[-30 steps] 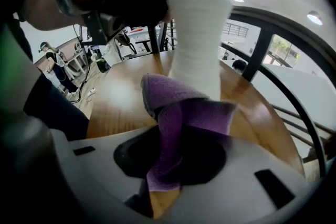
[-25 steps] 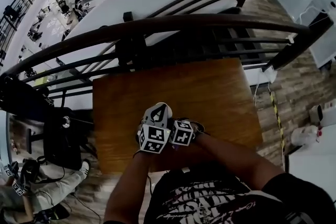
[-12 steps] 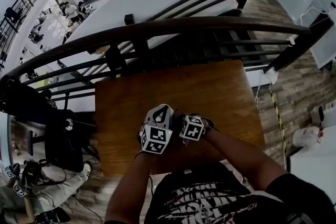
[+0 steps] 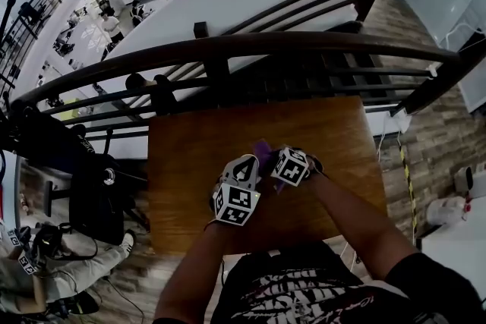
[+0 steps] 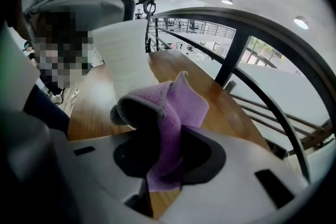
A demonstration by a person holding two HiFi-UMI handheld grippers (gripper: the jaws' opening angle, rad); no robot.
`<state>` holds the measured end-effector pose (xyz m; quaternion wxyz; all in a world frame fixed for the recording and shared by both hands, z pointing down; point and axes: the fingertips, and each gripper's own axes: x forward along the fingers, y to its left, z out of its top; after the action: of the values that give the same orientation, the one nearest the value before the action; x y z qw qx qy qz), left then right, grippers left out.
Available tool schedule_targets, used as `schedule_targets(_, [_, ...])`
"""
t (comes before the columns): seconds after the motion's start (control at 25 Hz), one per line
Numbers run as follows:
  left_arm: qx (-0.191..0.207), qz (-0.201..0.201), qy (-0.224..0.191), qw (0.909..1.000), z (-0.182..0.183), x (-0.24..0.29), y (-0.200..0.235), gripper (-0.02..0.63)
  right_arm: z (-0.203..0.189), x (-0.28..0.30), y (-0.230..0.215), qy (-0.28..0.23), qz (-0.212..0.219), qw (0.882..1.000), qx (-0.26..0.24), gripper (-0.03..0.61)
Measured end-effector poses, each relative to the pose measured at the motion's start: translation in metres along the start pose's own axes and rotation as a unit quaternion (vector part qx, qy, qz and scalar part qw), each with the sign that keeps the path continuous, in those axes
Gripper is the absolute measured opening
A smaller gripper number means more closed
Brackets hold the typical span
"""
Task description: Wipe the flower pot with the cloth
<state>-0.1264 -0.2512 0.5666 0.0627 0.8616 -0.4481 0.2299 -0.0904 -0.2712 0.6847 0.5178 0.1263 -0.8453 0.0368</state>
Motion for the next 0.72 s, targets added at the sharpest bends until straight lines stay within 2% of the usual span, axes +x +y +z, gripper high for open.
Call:
schedule_targets(0.24, [0.003,0.001,0.001,1.0000,0.003,-0.005,0.002,-0.002,-0.003,-0.009,0.020,-0.002,0.010,1.000,0.028,0.095])
schedule_targets(0.48, [0.000,0.000,0.001,1.0000,0.004,-0.005,0.001,-0.002,0.004,-0.004,0.085,-0.013,0.055,0.997,0.046,0.095])
schedule_targets(0.64, [0.005,-0.005,-0.004,1.0000,0.002,-0.004,-0.003,-0.002,0.016,-0.004,0.122,-0.042,0.082,0.994,0.051,0.095])
schedule_targets(0.72, [0.001,-0.009,-0.013,0.9999,0.005,-0.006,-0.003,-0.002,0.014,-0.012,0.130,-0.058,0.087,0.992,0.075,0.095])
